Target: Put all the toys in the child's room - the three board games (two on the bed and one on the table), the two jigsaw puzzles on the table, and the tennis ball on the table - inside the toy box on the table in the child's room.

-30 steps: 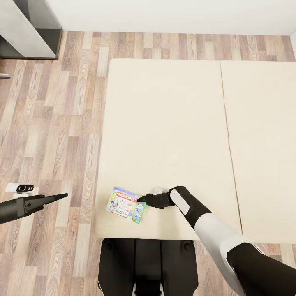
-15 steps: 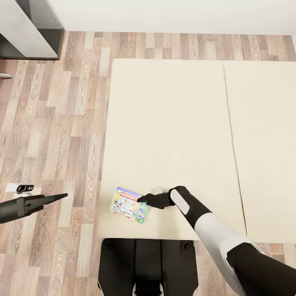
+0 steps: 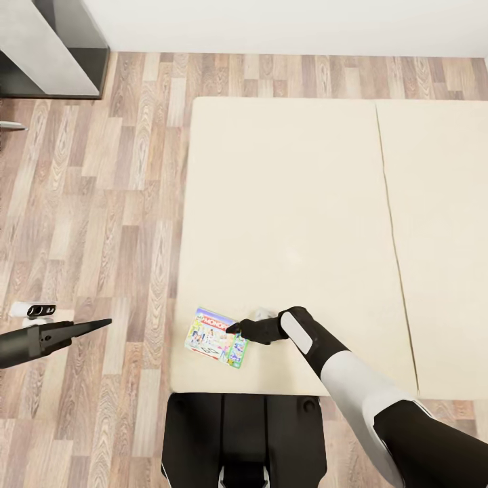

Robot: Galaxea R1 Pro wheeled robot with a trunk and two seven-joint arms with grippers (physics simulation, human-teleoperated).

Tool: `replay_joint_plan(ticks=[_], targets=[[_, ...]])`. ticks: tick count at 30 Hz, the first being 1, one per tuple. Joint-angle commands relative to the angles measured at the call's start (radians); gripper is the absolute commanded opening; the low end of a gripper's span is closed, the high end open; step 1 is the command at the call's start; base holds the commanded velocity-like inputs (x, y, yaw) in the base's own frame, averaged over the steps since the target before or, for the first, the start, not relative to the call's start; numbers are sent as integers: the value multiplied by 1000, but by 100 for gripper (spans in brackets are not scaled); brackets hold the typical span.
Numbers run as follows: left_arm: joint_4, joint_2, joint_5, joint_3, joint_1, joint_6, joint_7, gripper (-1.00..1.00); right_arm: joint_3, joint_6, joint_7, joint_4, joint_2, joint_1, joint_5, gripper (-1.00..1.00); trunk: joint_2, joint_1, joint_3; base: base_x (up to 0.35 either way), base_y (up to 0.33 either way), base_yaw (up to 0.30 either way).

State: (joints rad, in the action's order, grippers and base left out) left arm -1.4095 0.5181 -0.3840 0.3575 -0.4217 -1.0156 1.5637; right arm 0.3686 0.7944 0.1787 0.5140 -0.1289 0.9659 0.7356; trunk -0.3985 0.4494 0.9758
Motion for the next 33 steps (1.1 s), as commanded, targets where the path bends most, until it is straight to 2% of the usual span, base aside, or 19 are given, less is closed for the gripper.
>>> replay_joint_plan(ticks=[1, 16, 32, 33], targets=[[0, 0, 1, 0, 0, -11, 4, 100, 1, 1, 7, 0, 0, 1, -7, 100, -2, 1, 1, 0, 153, 0], [0, 0, 1, 0, 0, -11, 4, 100, 1, 1, 8, 0, 0, 1, -7, 100, -2, 1, 1, 0, 128, 0], [0, 0, 1, 0, 0, -11, 4, 100, 1, 1, 11, 0, 0, 1, -7, 100, -2, 1, 1, 0, 35, 0], [6, -5, 6, 1, 0, -15, 1, 100, -5, -5, 12, -6, -6, 5, -9, 100, -2, 1, 1, 0, 0, 0]])
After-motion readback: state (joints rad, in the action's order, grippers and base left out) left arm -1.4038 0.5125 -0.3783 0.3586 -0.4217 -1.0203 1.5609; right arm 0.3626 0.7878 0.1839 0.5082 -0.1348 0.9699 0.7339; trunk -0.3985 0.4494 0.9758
